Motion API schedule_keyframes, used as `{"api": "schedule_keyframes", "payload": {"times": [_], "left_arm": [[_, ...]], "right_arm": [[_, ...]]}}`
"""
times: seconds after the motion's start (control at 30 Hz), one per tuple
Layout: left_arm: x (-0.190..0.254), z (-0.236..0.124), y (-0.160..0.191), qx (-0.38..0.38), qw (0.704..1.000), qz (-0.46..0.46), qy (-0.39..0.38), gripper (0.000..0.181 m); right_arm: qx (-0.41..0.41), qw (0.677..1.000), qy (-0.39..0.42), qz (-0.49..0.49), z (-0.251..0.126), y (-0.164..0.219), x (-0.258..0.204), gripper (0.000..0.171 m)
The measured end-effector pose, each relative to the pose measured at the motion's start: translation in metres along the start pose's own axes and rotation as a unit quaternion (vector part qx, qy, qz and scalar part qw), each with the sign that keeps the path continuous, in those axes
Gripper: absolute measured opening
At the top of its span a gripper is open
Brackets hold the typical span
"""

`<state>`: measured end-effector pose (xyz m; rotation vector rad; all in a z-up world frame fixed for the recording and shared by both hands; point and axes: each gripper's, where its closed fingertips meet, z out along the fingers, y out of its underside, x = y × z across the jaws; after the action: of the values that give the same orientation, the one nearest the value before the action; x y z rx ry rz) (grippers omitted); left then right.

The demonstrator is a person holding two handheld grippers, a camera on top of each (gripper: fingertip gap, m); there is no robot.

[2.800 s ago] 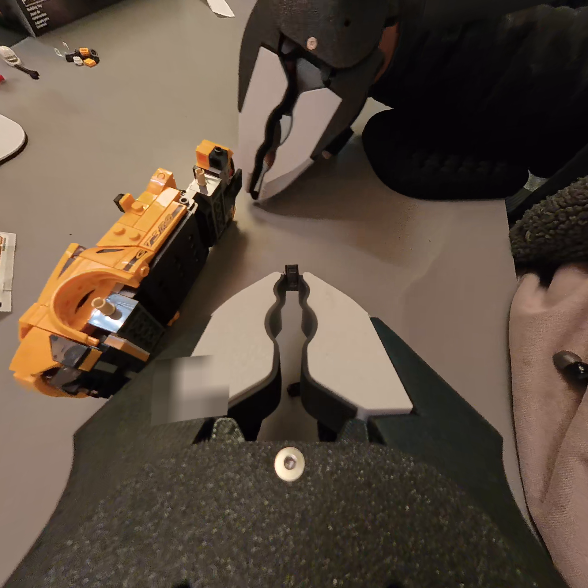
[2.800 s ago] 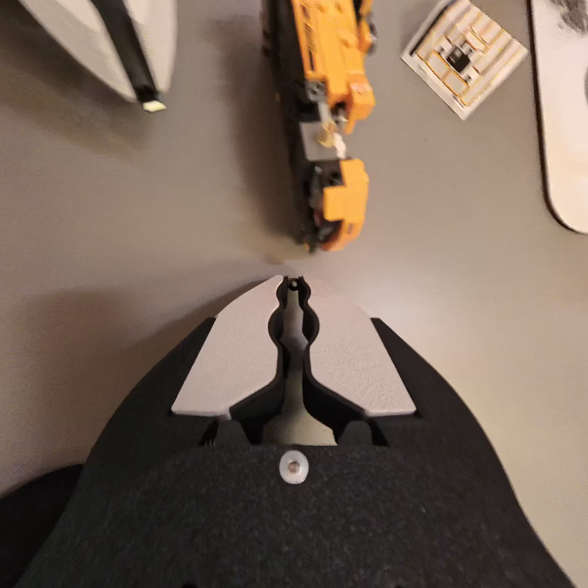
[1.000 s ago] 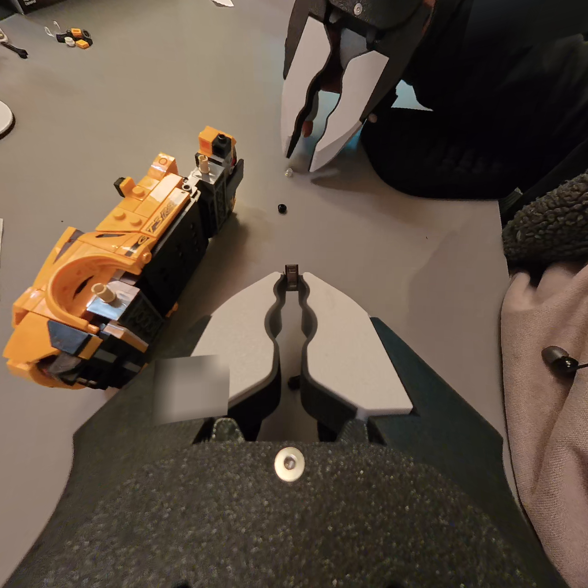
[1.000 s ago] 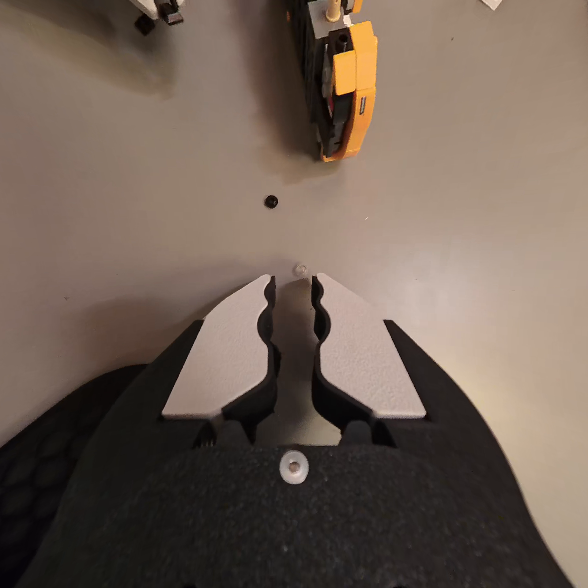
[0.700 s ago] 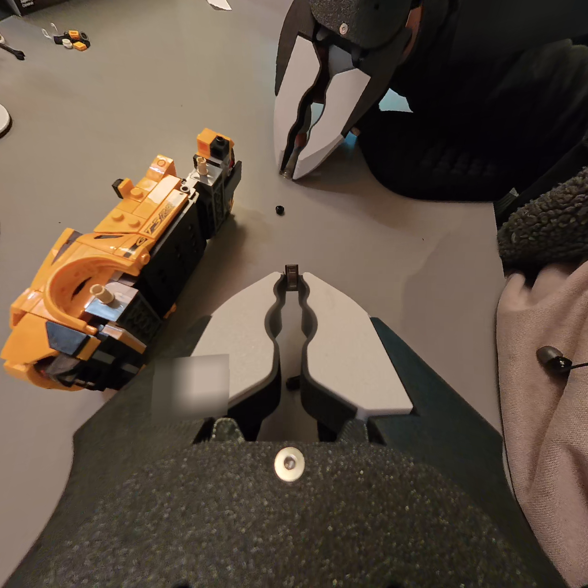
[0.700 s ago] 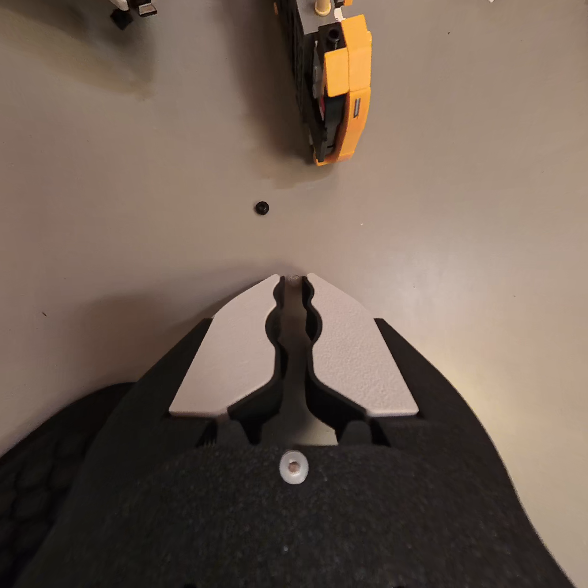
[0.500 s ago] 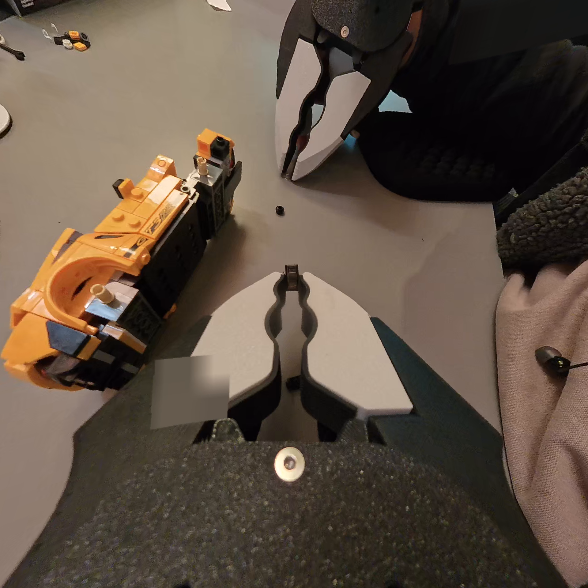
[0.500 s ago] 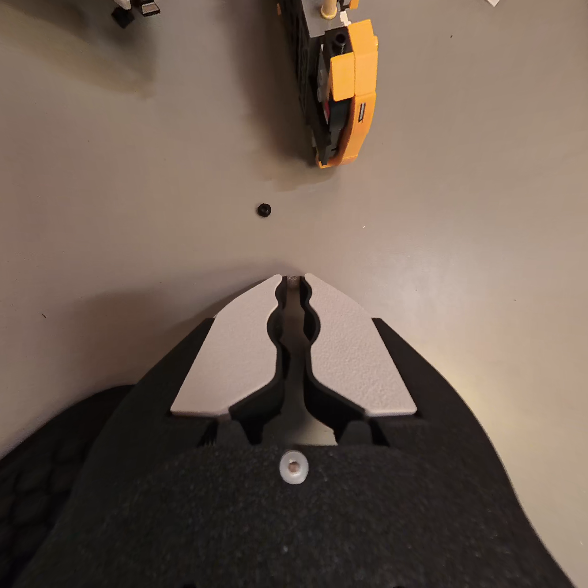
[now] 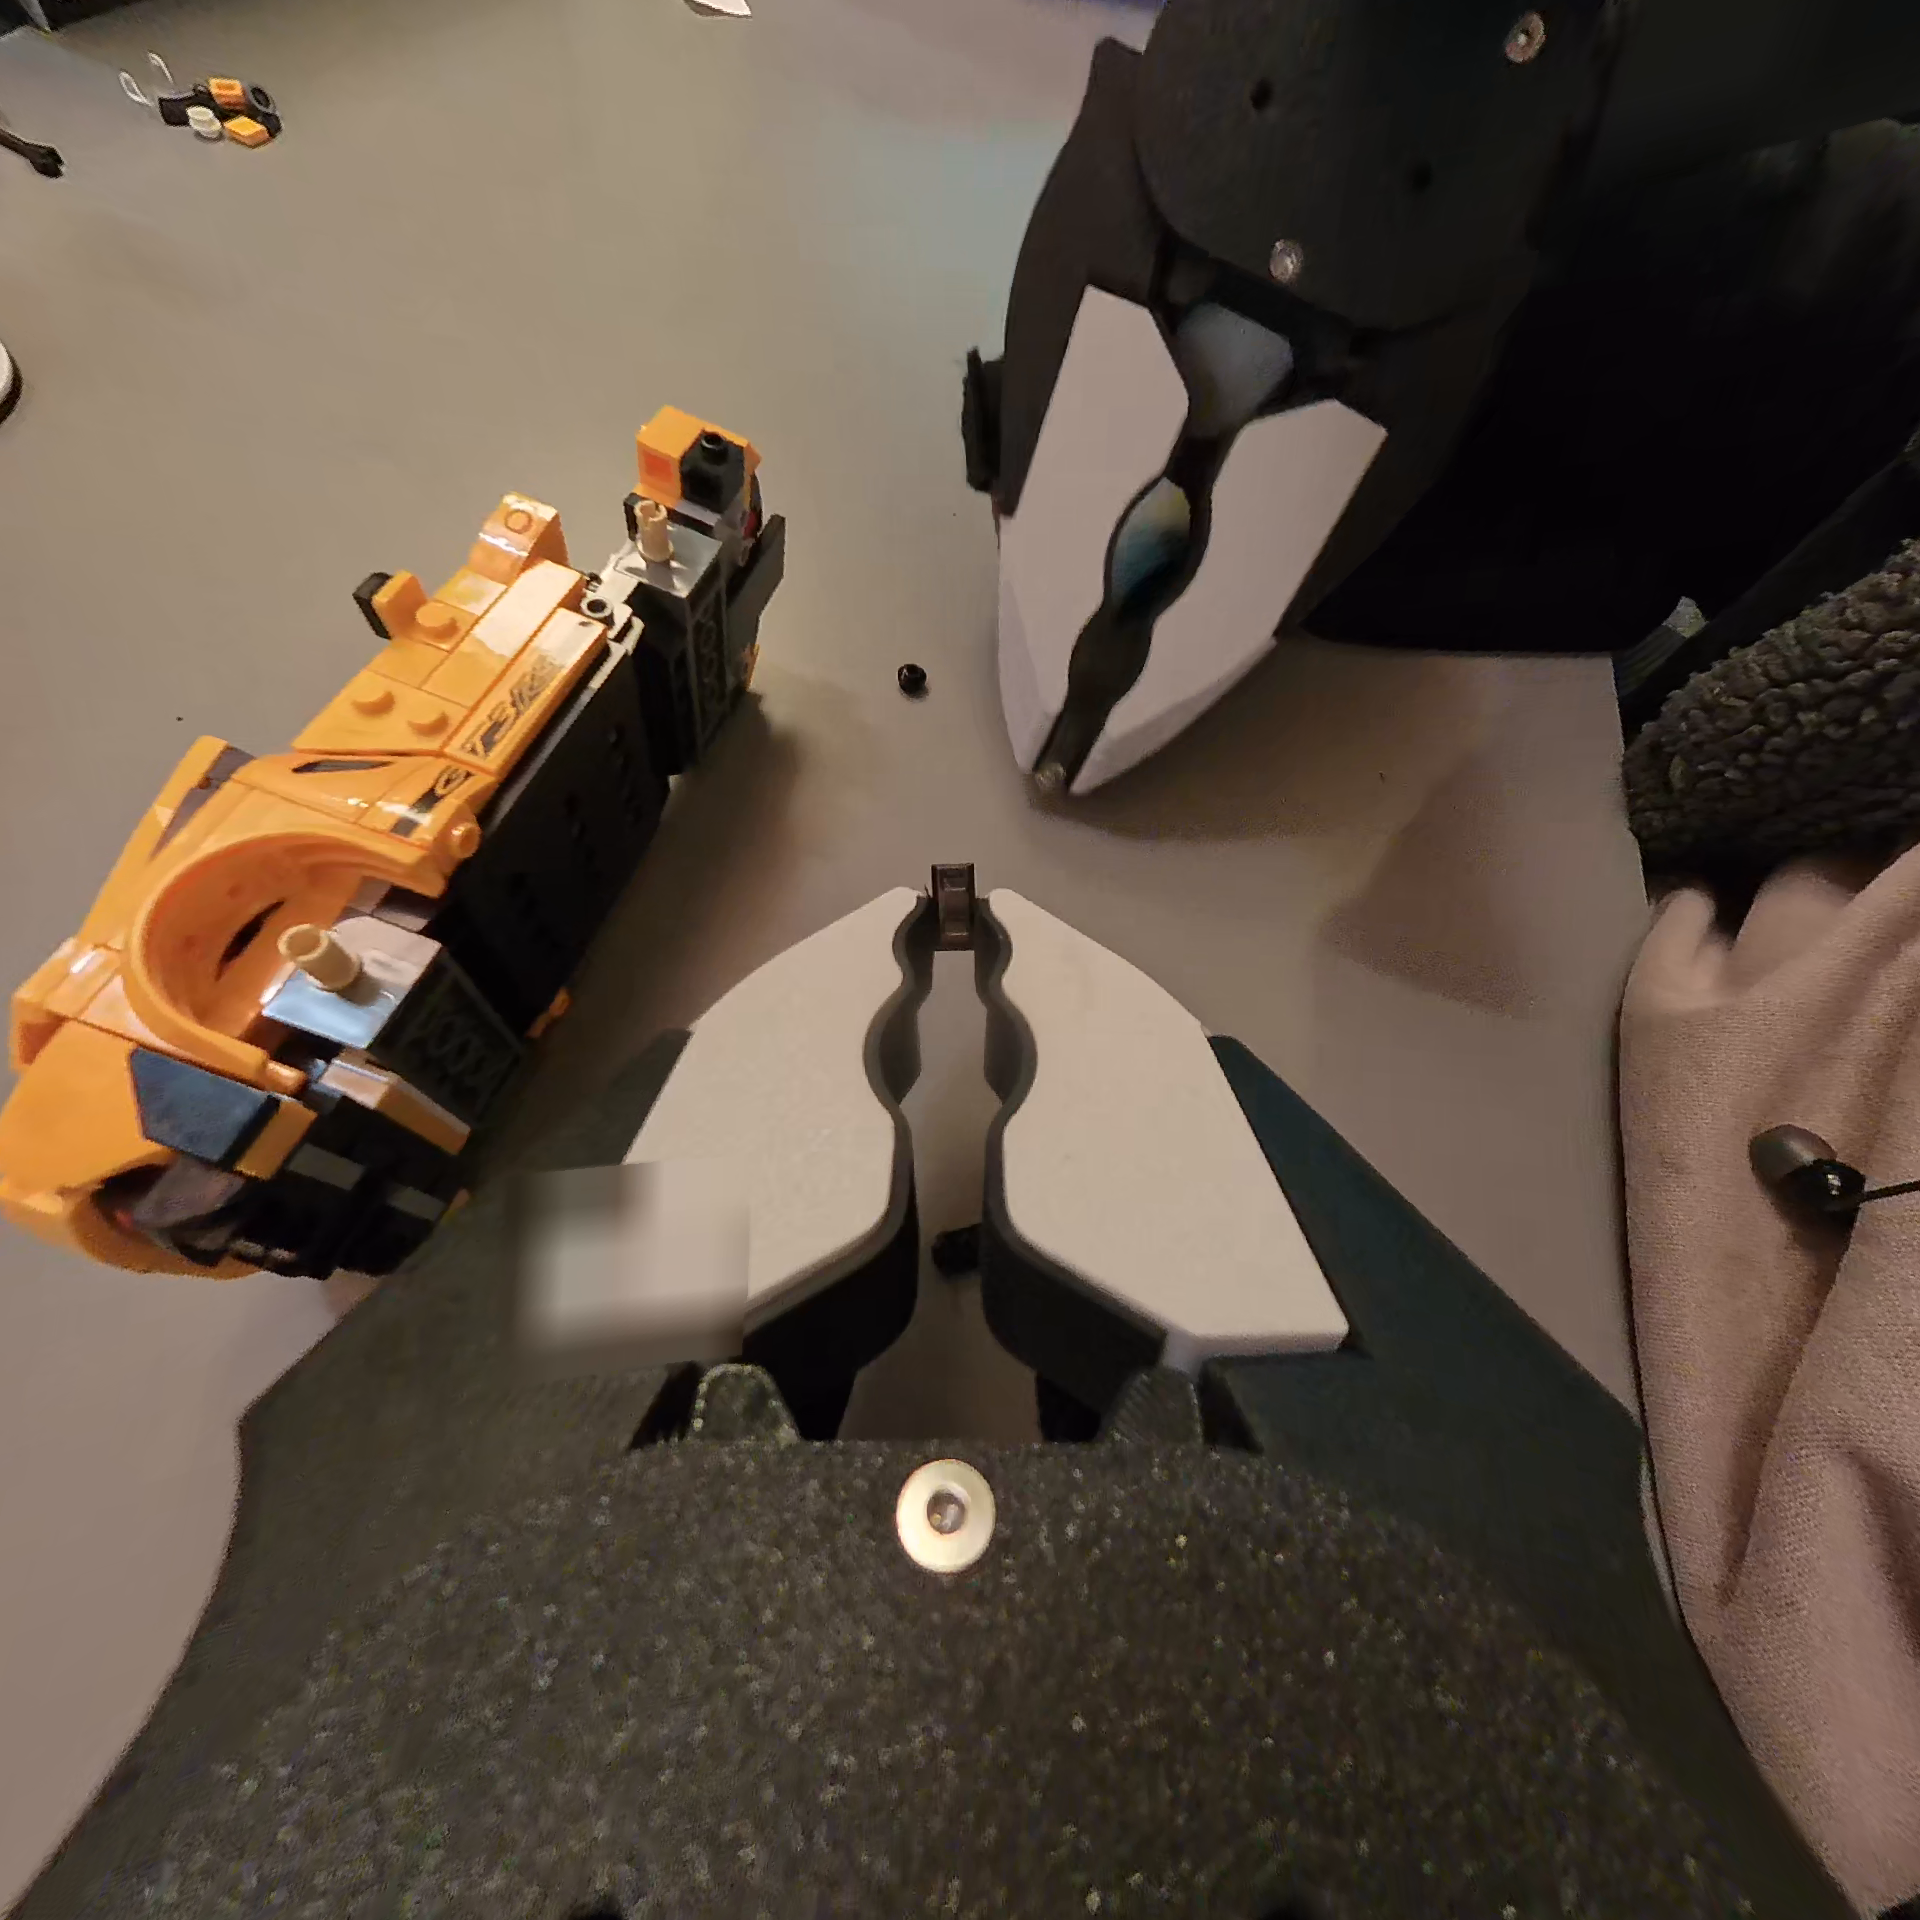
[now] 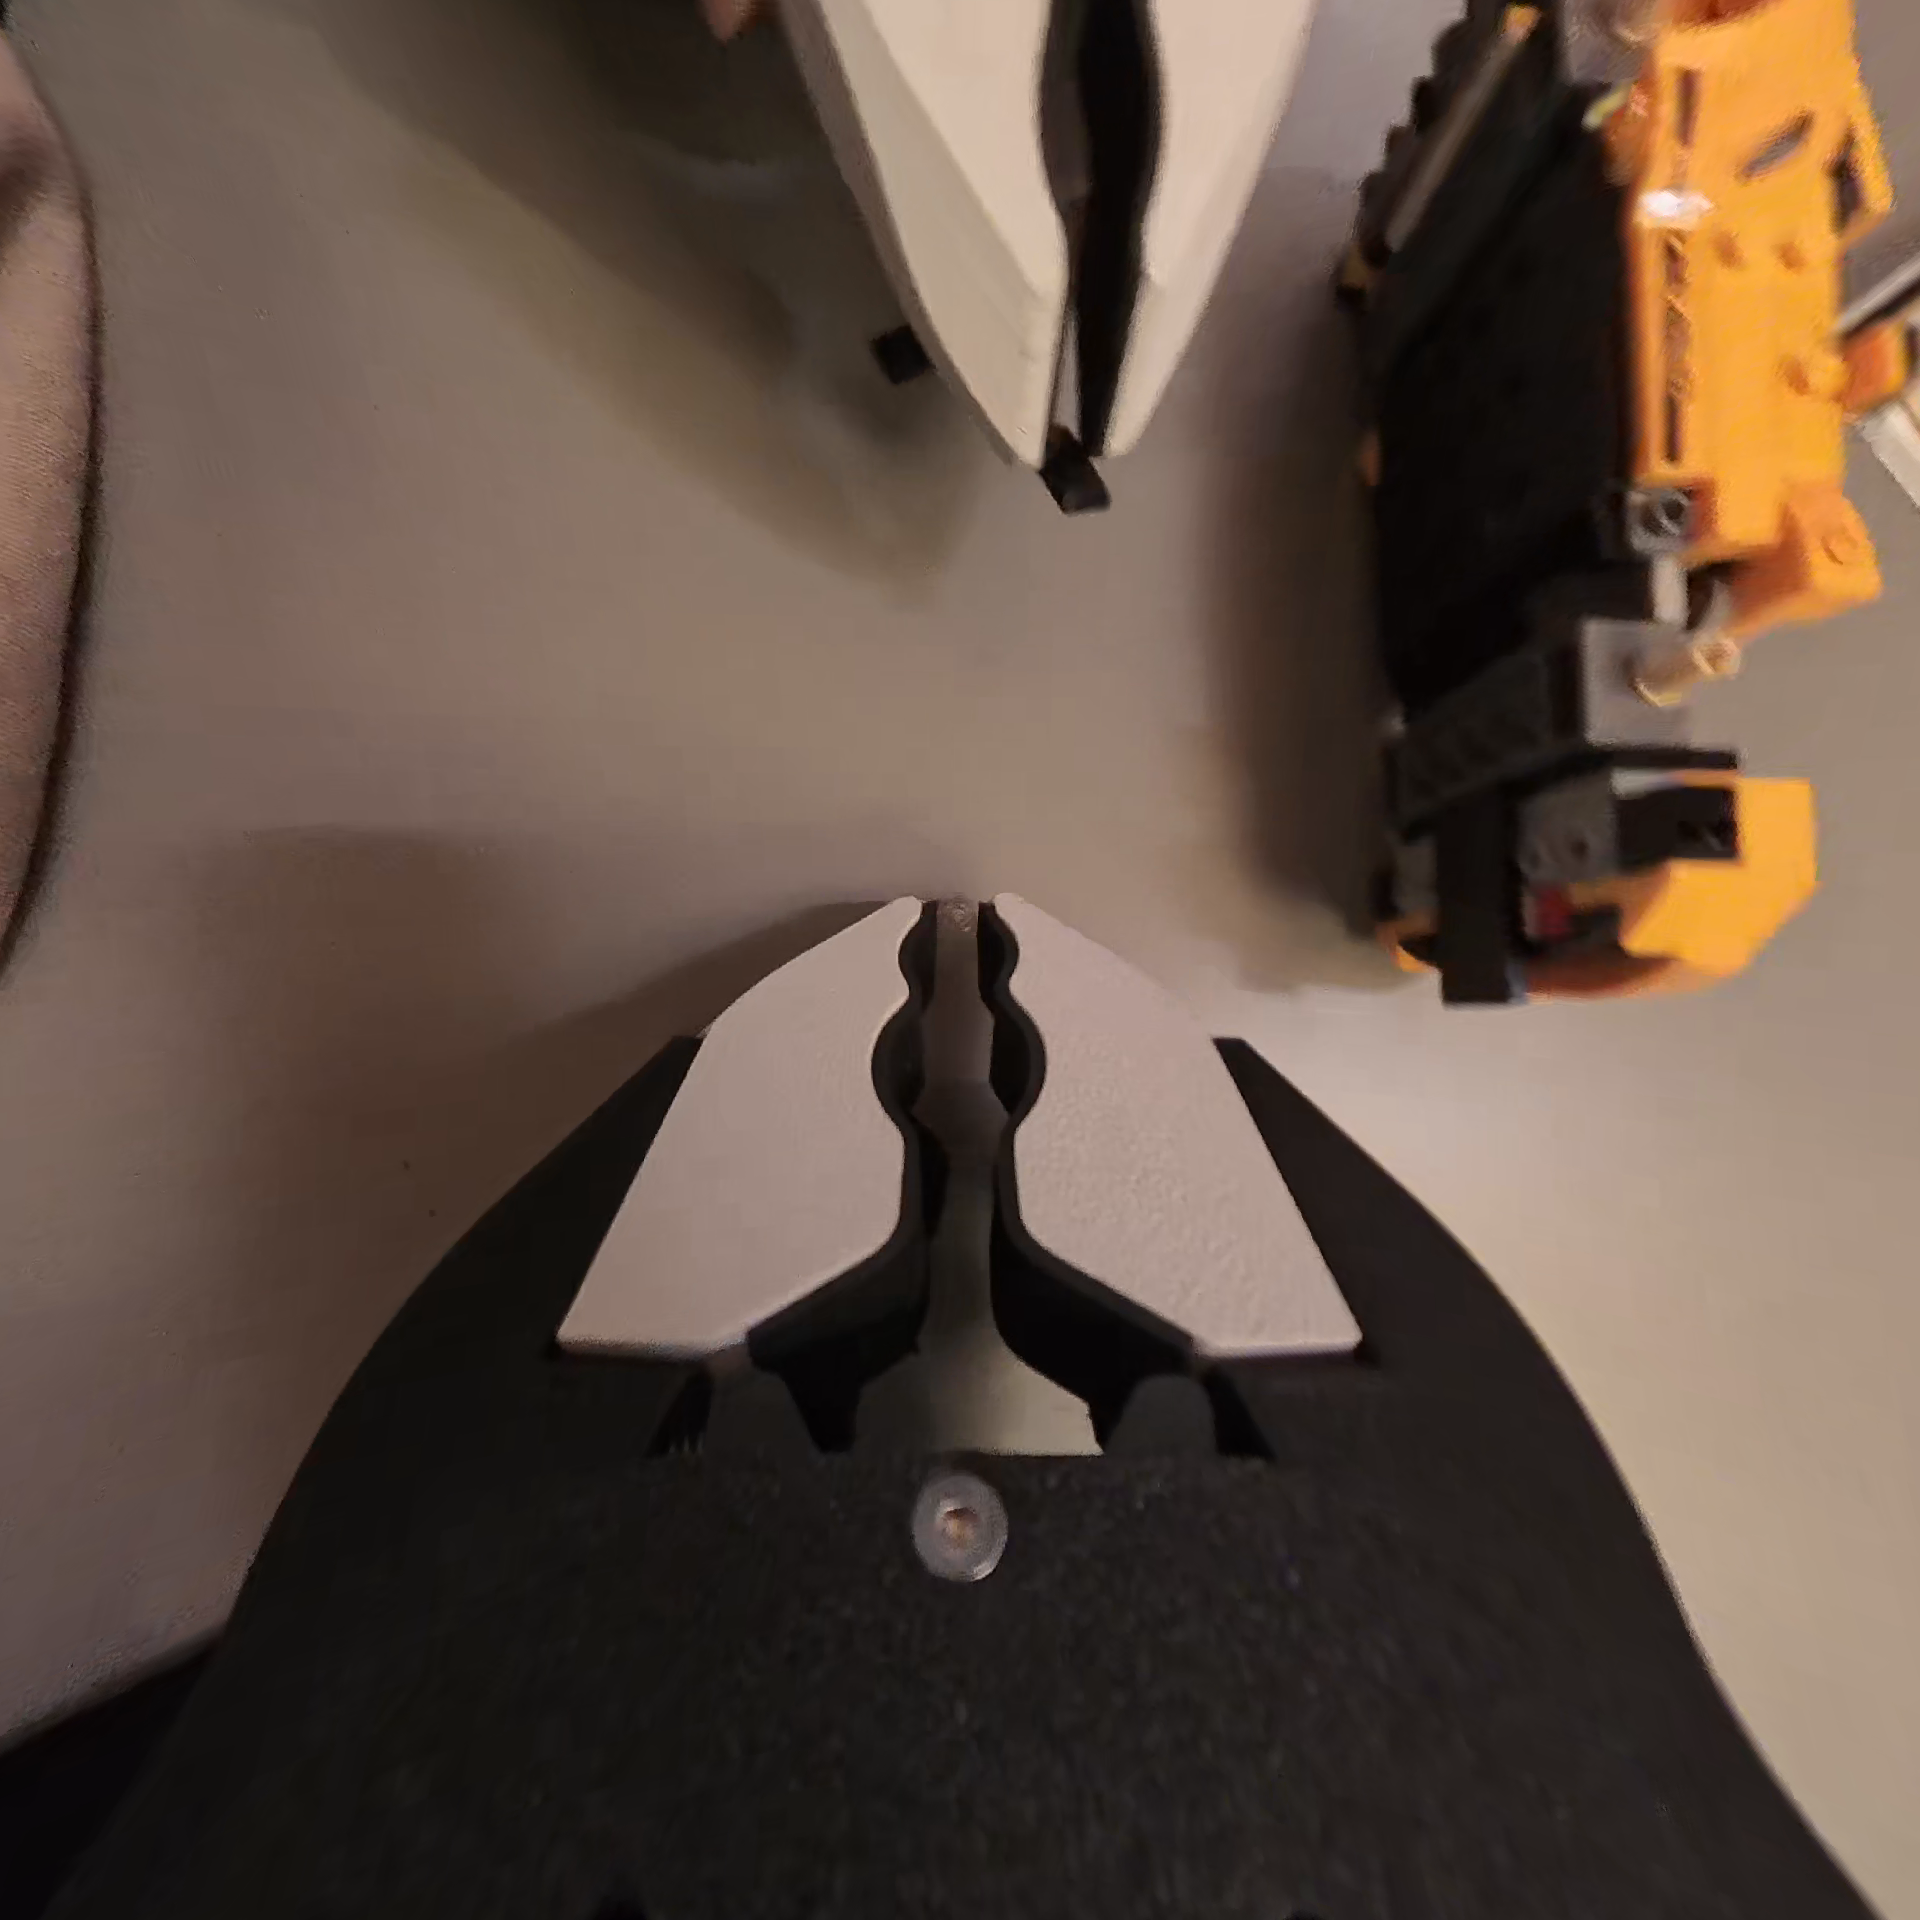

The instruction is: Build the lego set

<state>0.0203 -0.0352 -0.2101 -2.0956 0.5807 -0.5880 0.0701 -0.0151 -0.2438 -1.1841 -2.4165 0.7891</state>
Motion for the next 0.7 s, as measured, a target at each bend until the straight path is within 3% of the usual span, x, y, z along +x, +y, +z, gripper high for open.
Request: {"api": "schedule_keyframes", "payload": {"times": [0.7], "left_arm": [[0.001,0.003,0.006,-0.011,1.0,-0.007,0.014,0.007]], "right_arm": [[-0.001,0.999,-0.032,-0.019,0.003,-0.006,-0.018,0.023]]}}
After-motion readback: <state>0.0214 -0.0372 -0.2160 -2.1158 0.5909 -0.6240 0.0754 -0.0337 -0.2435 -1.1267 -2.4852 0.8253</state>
